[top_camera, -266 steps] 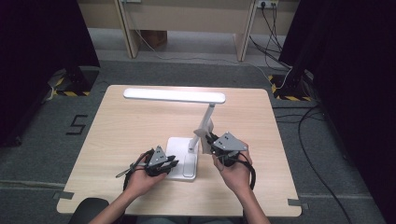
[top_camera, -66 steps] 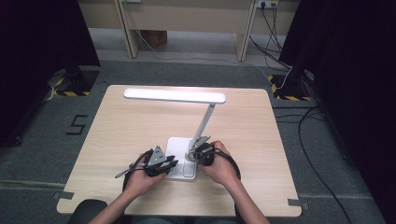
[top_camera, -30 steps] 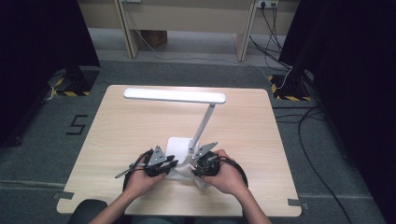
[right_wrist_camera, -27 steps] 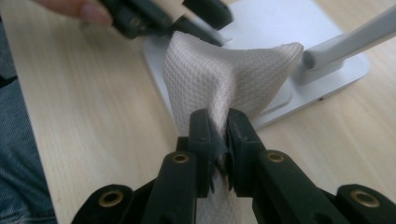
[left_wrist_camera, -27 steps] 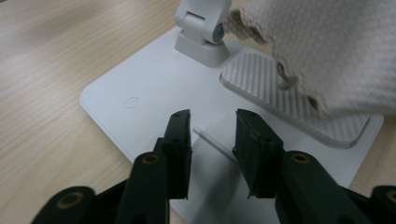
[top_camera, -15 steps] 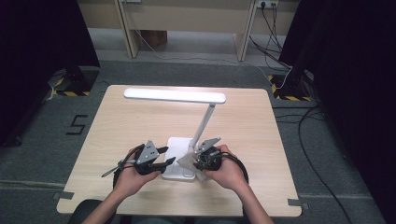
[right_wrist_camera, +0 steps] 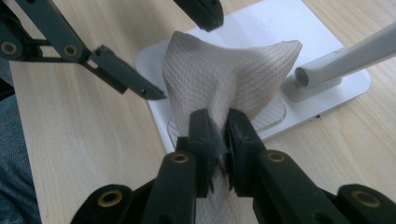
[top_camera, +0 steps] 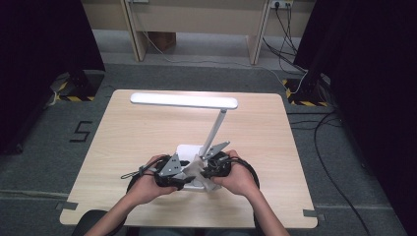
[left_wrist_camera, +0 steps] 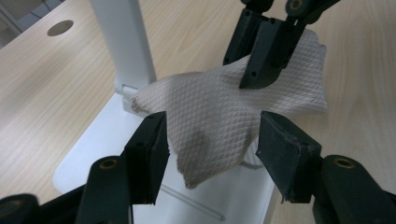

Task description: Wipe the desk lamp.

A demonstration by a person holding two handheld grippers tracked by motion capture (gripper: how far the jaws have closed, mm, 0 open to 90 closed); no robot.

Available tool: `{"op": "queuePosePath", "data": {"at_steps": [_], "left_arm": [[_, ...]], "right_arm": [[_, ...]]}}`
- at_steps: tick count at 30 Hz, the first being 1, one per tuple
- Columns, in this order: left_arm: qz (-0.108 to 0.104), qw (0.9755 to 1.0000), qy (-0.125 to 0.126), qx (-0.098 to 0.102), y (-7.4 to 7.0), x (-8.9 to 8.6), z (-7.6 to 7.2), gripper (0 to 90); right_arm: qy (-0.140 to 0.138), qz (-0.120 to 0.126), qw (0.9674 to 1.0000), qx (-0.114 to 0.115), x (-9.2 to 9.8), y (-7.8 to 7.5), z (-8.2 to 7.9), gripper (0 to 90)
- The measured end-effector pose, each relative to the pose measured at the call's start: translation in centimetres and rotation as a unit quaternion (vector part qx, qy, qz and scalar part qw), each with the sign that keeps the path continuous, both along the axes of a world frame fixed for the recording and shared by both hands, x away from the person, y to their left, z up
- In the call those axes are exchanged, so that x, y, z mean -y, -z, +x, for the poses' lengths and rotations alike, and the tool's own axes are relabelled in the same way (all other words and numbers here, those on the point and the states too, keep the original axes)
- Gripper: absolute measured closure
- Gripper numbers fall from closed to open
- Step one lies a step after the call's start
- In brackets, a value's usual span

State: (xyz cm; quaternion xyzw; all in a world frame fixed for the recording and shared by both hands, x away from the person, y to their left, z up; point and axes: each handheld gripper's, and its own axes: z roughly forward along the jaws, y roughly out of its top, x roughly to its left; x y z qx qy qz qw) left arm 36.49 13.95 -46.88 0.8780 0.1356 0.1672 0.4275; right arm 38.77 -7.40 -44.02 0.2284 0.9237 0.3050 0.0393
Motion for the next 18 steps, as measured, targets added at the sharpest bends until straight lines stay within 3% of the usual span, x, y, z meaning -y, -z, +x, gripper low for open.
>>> {"op": "queuePosePath", "data": {"at_steps": [7, 15, 18], "left_arm": [[-0.003, 0.9999, 0.011, -0.005, 0.6, 0.4, 0.2, 47.6], [-0.037, 0.9989, -0.007, -0.026, 1.0, -0.5, 0.4, 67.5], [-0.038, 0.9988, -0.012, -0.028, 1.2, -0.7, 0.2, 73.5]], "right_arm": [[-0.005, 0.014, 0.9998, -0.010, -0.2, -0.2, 0.0, 81.9], [-0.003, 0.044, 0.9989, -0.018, -0.2, -0.1, 0.2, 81.1], [0.004, 0.058, 0.9981, -0.020, -0.2, 0.1, 0.2, 79.8]]}}
